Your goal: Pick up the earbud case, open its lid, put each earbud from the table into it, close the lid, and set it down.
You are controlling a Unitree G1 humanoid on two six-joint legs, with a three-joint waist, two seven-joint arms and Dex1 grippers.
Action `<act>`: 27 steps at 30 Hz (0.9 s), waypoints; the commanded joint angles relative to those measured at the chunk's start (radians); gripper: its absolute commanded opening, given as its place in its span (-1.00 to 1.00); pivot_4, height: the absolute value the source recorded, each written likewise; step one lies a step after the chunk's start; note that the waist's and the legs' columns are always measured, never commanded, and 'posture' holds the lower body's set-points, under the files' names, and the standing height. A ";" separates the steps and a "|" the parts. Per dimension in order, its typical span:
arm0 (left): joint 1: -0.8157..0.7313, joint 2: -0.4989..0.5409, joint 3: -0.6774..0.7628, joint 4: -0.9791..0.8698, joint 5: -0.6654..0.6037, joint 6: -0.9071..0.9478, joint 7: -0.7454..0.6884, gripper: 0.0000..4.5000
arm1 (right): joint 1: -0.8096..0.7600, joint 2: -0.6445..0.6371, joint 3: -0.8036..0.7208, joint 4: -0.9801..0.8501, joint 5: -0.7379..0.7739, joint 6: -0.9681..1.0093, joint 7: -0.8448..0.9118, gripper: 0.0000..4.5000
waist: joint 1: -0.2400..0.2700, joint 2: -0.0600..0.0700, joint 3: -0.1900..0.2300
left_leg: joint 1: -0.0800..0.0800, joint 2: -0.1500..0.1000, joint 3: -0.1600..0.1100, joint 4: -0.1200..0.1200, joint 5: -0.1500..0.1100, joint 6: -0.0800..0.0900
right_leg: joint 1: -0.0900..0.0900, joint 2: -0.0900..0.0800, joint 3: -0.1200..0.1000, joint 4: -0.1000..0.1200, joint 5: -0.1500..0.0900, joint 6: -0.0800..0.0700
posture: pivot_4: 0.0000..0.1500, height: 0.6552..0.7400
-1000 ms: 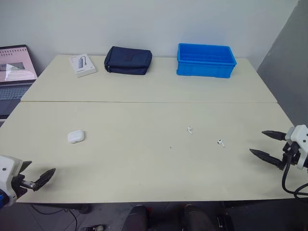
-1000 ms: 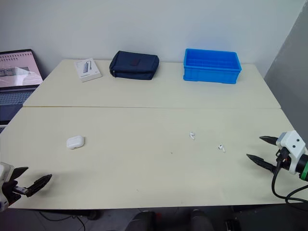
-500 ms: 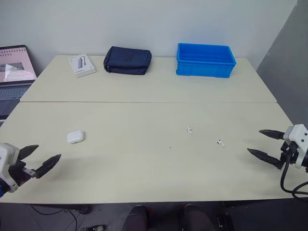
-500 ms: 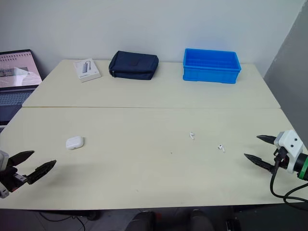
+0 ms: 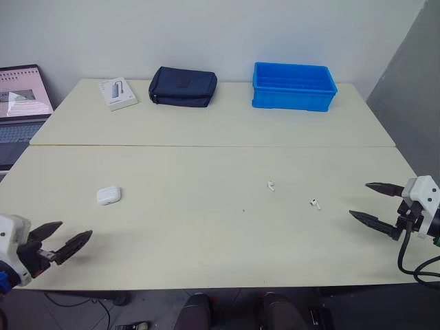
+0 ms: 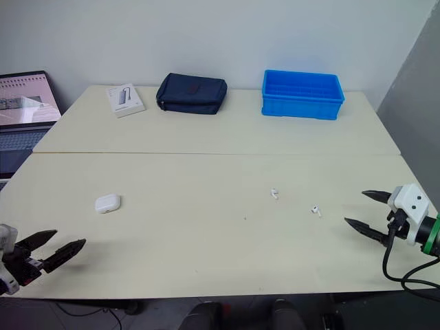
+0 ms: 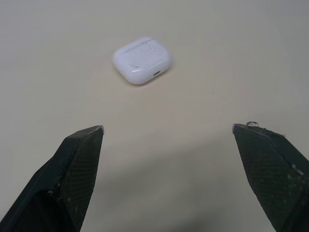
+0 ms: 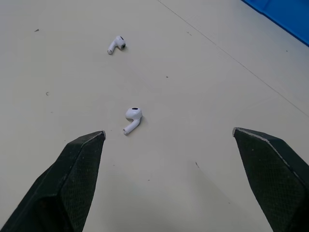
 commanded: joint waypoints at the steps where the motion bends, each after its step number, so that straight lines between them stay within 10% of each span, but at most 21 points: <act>1: 0.008 -0.023 0.033 -0.059 -0.032 0.053 0.057 1.00 | -0.019 -0.011 -0.003 -0.013 -0.004 -0.016 0.010 0.97 | 0.000 0.000 0.000 | 0.000 0.000 0.000 0.000 0.000 0.000 | 0.000 0.000 0.000 0.000 0.000 0.000 | 1.00 1.00; 27: -0.401 -0.296 -0.262 0.050 0.186 0.123 0.604 1.00 | -0.636 0.146 0.443 -0.281 0.118 0.430 0.036 0.97 | 0.011 0.000 -0.001 | 0.000 0.001 -0.003 0.004 0.000 0.000 | 0.001 0.009 0.000 0.002 0.009 0.006 | 1.00 1.00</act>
